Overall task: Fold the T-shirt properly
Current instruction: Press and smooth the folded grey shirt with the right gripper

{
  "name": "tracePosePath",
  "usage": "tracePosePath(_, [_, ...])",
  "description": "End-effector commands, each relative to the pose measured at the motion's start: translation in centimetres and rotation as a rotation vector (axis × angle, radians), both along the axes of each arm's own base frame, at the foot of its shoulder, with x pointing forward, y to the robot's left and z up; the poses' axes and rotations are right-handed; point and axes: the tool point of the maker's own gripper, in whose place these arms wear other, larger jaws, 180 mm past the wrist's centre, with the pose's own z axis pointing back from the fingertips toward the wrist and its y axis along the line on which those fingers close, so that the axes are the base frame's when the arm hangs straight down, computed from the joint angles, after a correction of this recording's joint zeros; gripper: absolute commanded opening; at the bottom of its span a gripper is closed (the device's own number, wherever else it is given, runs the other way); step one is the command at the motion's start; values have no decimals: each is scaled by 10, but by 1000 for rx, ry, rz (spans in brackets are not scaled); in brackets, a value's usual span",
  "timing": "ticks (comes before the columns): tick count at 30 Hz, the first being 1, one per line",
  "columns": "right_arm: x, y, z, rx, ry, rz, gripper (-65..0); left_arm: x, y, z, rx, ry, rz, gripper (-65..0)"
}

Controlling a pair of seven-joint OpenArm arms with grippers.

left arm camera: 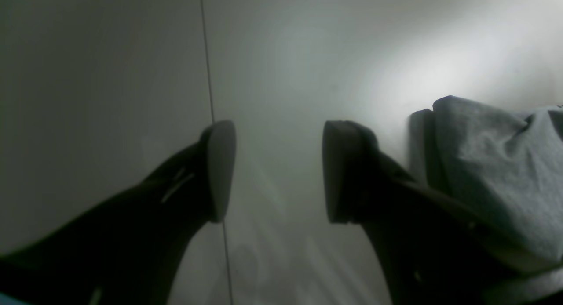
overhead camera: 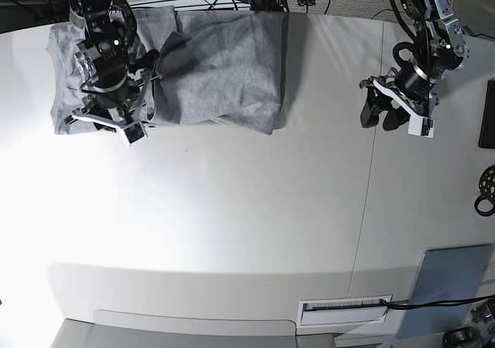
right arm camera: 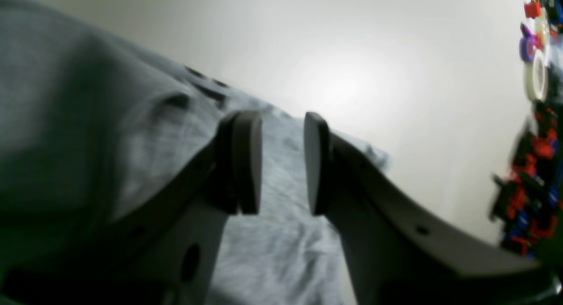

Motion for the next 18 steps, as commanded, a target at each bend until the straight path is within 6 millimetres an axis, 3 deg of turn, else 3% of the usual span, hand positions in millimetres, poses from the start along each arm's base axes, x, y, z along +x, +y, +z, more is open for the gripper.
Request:
tracePosePath(1, [-1, 5, 10, 18, -30, 21, -480, 6, 1, 13, -2, -52, -2, -324])
tracePosePath(8, [-55, 37, 1, 91, 97, 152, -480, 6, 1, 13, -3, -52, -3, -324])
tracePosePath(18, [-116, 41, -26, 84, 324, 302, -480, 5, 5, 8, 37, -36, -3, -324])
